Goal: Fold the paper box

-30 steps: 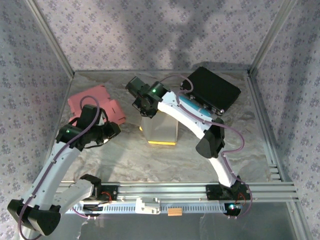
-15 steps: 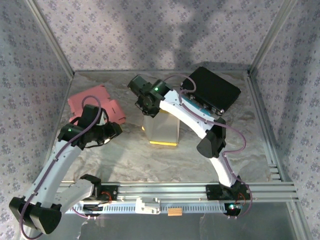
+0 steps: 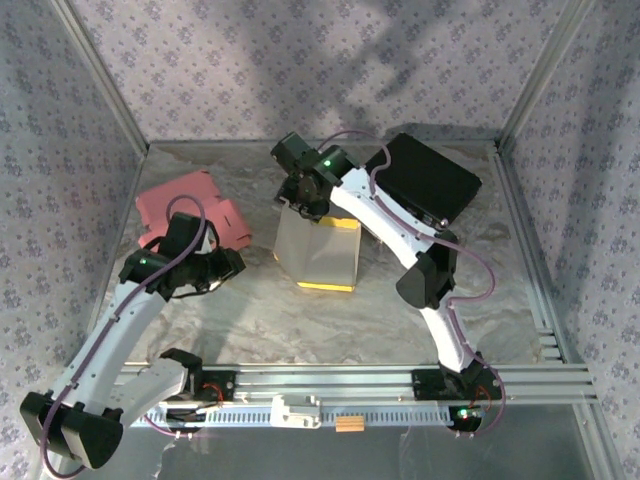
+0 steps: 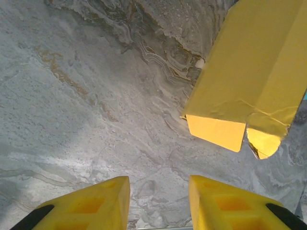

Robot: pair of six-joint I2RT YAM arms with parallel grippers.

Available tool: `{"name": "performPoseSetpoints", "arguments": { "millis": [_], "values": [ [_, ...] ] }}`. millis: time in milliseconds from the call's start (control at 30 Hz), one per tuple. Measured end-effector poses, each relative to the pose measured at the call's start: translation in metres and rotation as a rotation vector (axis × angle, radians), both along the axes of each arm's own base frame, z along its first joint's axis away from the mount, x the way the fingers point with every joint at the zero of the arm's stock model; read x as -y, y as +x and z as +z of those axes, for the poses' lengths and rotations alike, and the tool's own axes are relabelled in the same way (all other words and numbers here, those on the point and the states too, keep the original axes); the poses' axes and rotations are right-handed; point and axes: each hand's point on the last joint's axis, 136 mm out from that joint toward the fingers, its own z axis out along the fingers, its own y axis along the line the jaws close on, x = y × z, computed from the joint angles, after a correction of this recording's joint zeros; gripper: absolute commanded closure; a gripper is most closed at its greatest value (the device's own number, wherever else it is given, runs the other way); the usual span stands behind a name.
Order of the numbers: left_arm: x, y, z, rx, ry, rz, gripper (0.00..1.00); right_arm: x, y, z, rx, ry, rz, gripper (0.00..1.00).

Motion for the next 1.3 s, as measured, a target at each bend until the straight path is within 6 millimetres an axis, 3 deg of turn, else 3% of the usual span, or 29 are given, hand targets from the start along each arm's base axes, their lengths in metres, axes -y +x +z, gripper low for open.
{"name": "performPoseSetpoints", "arguments": {
  "millis": [133,400,633,733,800,1067,1300],
  "values": [
    [-0.002,0.000,-0.002,-0.001,0.010,0.006,0.63,-0.018,0.007,-0.001,0.009,0.019,0.077,0.35],
    [-0.007,-0.005,0.001,0.028,0.014,0.016,0.63,-0.028,0.009,-0.048,-0.072,-0.021,0.158,0.51],
    [-0.009,-0.010,-0.001,0.018,0.018,0.016,0.63,-0.024,0.015,-0.058,-0.096,-0.024,0.163,0.89],
    [-0.009,-0.011,-0.002,0.012,0.021,0.015,0.63,-0.023,0.015,-0.058,-0.101,-0.025,0.146,1.00],
    [-0.009,-0.011,-0.003,0.009,0.022,0.015,0.63,-0.022,0.014,-0.058,-0.106,-0.027,0.122,1.00],
    [-0.009,-0.011,-0.003,0.010,0.023,0.012,0.64,-0.013,-0.010,-0.034,-0.128,-0.009,-0.091,1.00],
    [-0.011,-0.012,-0.003,0.016,0.038,-0.006,0.64,0.019,-0.031,0.007,-0.137,0.009,-0.385,1.00]
  ]
}}
